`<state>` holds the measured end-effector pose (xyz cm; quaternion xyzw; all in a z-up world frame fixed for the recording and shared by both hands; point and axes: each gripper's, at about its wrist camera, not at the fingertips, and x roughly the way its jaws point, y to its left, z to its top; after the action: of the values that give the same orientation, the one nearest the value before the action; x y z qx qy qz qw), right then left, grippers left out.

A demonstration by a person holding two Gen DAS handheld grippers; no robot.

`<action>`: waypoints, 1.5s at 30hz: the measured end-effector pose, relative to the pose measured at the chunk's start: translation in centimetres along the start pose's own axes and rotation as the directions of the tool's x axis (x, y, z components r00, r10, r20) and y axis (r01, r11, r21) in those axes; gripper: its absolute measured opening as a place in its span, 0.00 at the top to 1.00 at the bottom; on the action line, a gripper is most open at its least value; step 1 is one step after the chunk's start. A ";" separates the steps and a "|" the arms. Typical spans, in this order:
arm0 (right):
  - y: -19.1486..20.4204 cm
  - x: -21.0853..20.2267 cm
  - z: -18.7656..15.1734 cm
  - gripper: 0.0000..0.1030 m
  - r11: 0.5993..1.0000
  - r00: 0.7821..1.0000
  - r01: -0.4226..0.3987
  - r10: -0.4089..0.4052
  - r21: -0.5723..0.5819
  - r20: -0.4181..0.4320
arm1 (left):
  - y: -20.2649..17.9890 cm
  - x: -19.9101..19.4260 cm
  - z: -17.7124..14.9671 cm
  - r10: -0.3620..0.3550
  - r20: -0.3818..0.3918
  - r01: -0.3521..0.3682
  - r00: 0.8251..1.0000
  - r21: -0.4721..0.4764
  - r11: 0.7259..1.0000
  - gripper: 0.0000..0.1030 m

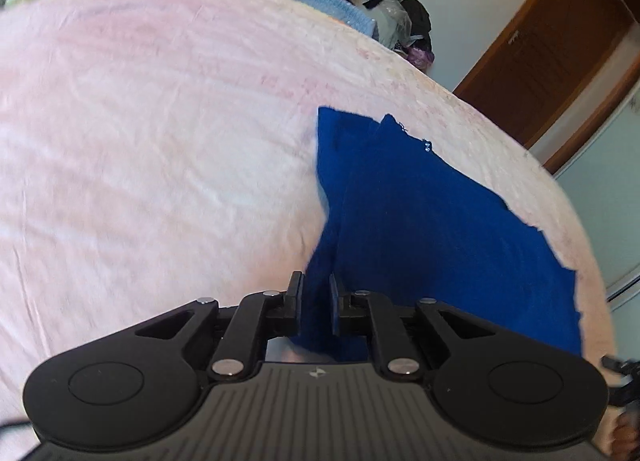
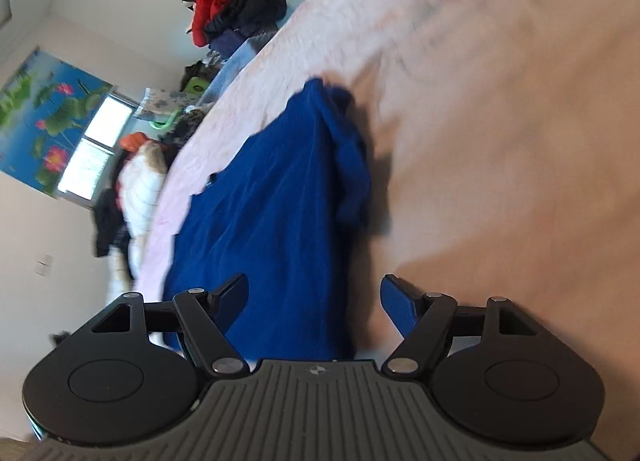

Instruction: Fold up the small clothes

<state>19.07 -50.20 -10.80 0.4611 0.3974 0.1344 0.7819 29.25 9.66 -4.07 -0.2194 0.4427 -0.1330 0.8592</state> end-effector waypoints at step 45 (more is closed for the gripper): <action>2.4 4.7 -0.6 0.89 0.994 0.993 -0.110 0.109 0.024 0.048 | -2.6 2.3 0.8 -0.005 -0.016 0.003 1.000 -0.143 0.990 0.93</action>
<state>22.01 -45.81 -11.30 0.4956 0.3549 0.1609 0.7762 31.13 6.66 -4.03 -0.2804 0.4576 -0.1045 0.8373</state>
